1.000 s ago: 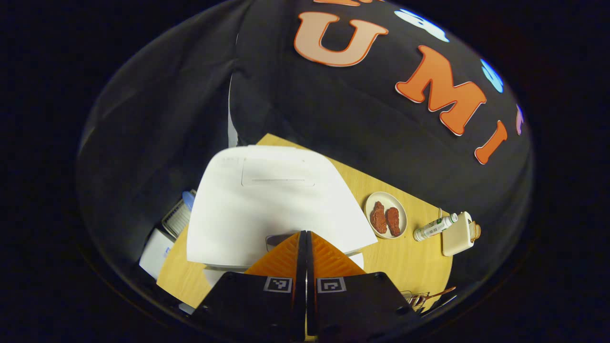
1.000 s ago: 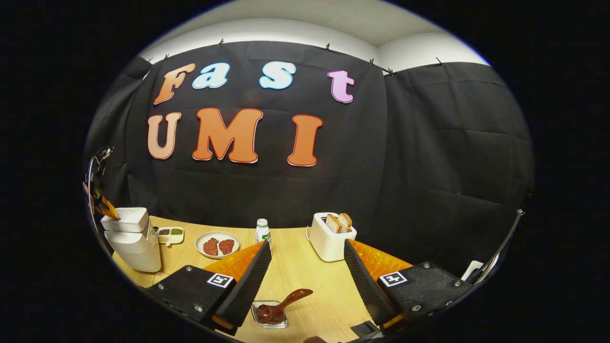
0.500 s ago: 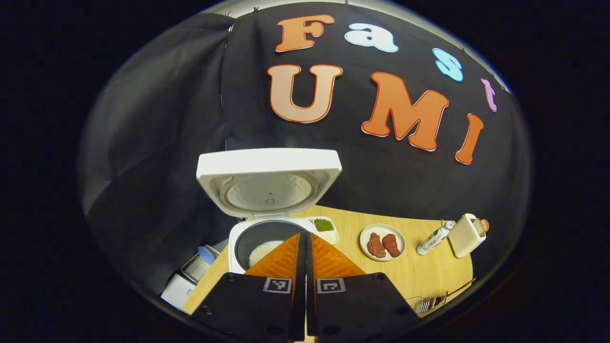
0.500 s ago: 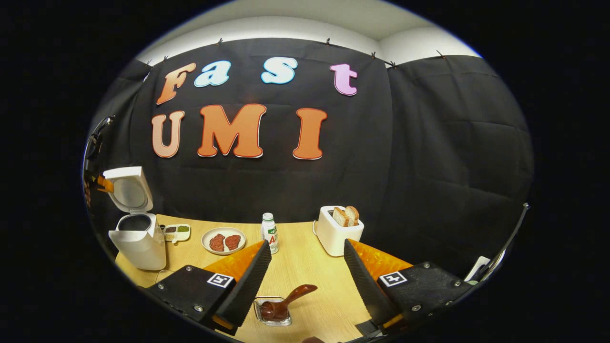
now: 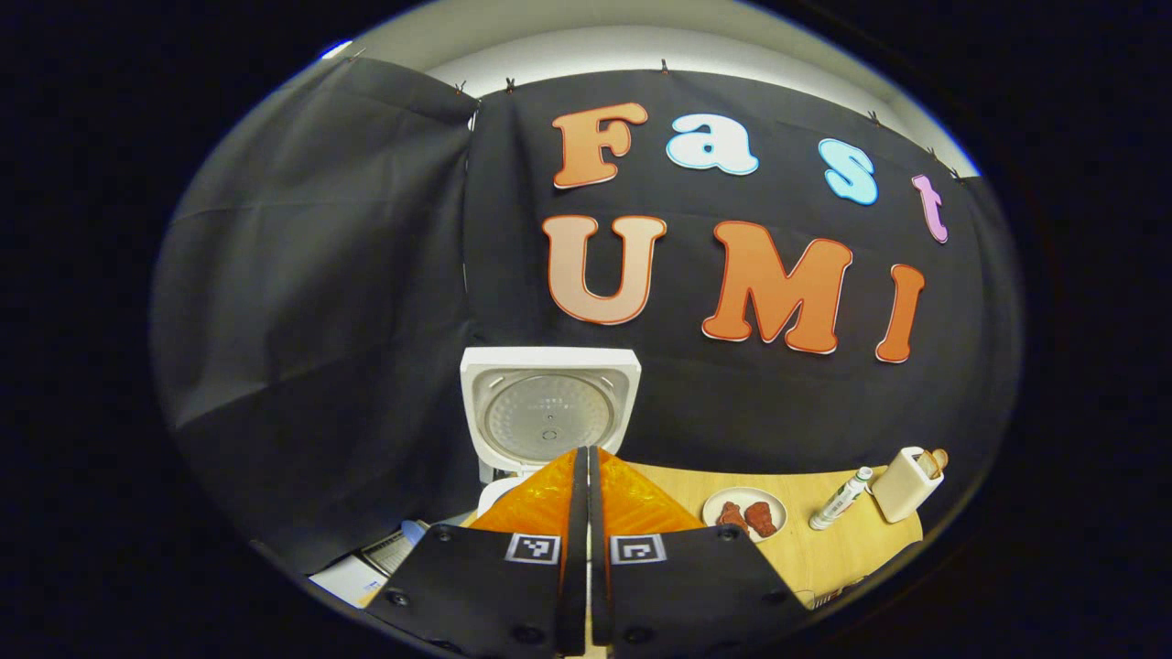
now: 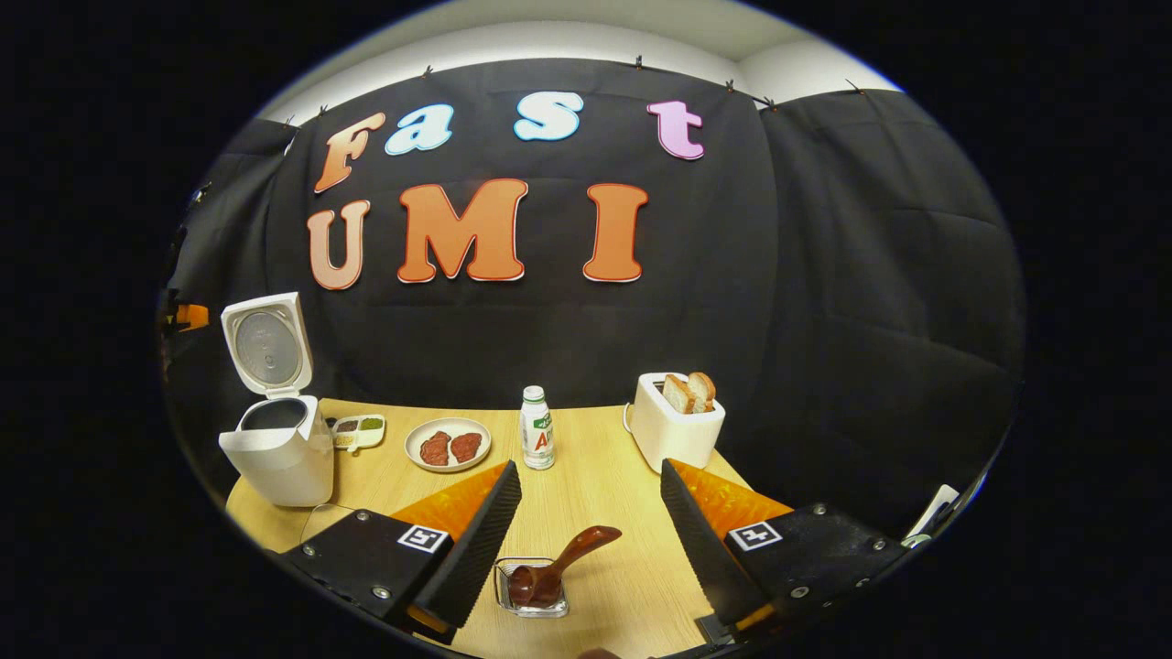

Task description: Close the left gripper, press the button to open the rice cooker; take a wooden spoon from the chopstick holder with the right hand, scoop a spoonful of rice and pour it into the rice cooker, then put the wooden spoon back into the chopstick holder.

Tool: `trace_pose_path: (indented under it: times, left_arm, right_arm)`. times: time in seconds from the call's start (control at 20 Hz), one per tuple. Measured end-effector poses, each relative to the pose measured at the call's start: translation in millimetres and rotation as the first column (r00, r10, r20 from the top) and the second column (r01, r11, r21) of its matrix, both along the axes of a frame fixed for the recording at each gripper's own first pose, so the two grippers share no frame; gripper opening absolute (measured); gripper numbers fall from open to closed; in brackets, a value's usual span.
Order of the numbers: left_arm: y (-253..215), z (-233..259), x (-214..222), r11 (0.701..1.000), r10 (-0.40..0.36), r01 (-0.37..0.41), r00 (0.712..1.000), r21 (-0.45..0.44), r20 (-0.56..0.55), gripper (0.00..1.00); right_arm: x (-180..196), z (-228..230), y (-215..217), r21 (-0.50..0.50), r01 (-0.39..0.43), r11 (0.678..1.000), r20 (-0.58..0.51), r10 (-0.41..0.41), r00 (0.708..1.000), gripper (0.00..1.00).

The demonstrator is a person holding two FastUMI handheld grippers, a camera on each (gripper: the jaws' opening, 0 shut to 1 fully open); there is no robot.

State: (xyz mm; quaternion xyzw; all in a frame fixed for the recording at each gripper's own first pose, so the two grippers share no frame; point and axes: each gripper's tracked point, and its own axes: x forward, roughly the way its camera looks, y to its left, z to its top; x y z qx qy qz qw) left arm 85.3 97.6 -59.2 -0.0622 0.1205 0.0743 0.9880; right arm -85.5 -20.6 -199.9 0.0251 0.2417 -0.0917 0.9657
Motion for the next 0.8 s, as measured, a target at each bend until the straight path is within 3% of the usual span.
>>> trace_pose_path:
  times: [0.05, 0.1, 0.15, 0.3, 0.55, 0.8]
  left_arm:
    - [-3.9, 8.0, -4.5, 1.0, -0.002, 0.002, 1.0, -0.004, 0.025, 0.1]
    - [-8.7, 14.1, -9.2, 1.0, -0.007, 0.007, 0.999, -0.004, 0.048, 0.25]
    - [-12.0, 20.3, -12.9, 1.0, -0.015, 0.015, 0.998, 0.002, 0.067, 0.3]
    - [-18.4, 38.6, -27.7, 1.0, -0.012, 0.008, 0.992, 0.029, 0.125, 0.72]
    - [-43.9, 34.7, -55.6, 1.0, 0.008, -0.01, 0.988, 0.013, 0.154, 1.0]
    - [-60.5, 45.6, -74.9, 1.0, 0.001, -0.007, 0.982, 0.03, 0.189, 0.97]
  right_arm:
    - [1.3, -3.4, 1.0, 0.009, -0.007, 1.0, -0.007, 0.007, 1.0, 0.96]
    - [1.2, -8.0, 1.3, 0.016, -0.015, 1.0, -0.014, 0.016, 1.0, 0.96]
    - [2.1, -12.2, 1.8, 0.023, -0.023, 0.999, -0.022, 0.023, 0.999, 0.95]
    - [5.8, -30.8, 2.0, 0.04, -0.042, 0.998, -0.055, 0.044, 0.997, 0.95]
    - [3.9, -76.4, 1.4, 0.08, -0.063, 0.995, -0.14, 0.074, 0.987, 0.95]
    - [-4.4, -117.7, 3.1, 0.183, -0.049, 0.982, -0.219, 0.089, 0.972, 0.96]
